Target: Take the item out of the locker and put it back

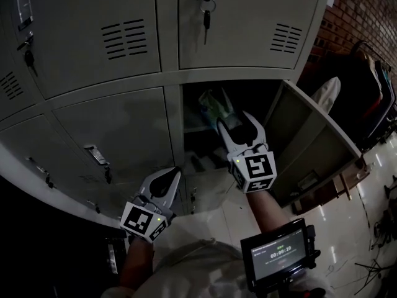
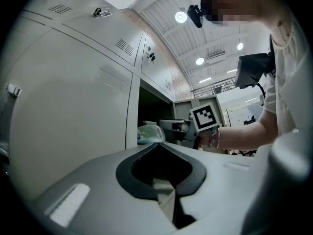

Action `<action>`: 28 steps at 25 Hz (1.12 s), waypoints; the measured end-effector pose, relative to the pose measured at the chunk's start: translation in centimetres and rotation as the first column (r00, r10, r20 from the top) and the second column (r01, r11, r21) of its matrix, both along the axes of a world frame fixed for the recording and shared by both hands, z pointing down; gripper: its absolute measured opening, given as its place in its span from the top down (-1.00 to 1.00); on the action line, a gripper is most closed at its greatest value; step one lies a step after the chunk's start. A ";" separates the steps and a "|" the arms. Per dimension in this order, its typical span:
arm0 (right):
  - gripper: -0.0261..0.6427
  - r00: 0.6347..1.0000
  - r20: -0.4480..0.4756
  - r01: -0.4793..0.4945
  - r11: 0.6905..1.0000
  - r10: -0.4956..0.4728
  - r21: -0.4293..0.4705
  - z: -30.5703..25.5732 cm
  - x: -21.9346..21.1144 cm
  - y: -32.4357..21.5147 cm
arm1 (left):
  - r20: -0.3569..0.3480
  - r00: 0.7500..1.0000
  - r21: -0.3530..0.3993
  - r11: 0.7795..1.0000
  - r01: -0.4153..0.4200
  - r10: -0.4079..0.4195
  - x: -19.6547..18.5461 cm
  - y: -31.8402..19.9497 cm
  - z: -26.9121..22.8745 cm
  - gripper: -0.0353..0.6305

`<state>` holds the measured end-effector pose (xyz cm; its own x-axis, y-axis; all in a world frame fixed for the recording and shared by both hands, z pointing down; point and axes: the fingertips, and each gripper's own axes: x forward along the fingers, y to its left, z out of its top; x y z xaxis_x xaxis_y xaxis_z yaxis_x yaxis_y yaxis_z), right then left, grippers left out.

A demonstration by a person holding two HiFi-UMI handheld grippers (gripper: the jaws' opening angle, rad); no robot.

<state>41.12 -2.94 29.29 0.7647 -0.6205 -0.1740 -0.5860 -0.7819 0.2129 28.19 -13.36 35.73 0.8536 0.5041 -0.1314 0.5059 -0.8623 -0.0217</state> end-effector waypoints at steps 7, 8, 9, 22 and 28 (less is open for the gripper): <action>0.92 0.996 0.087 -0.004 1.000 0.005 -0.008 5.4 -6.7 2.4 | 0.020 1.000 -0.031 1.000 0.002 -0.002 -1.1 -1.3 0.5 0.89; 0.92 0.993 0.119 -0.007 1.000 0.008 -0.010 6.5 -7.0 2.4 | 0.024 1.000 -0.032 0.999 0.000 0.001 -1.3 -1.4 0.7 0.89; 0.92 0.990 0.142 -0.011 1.000 0.011 -0.003 7.2 -7.3 2.4 | 0.026 1.000 -0.033 0.999 -0.005 0.006 -1.6 -1.4 0.8 0.88; 0.92 0.991 0.135 0.014 1.000 -0.014 -0.001 6.8 -17.5 3.0 | 0.016 0.999 0.002 0.999 -0.045 0.045 -9.1 1.7 1.1 0.89; 0.92 0.983 0.165 0.078 0.997 -0.077 0.001 8.0 -24.6 6.5 | 0.018 1.000 -0.012 1.000 0.021 -0.021 -15.8 5.5 1.2 0.89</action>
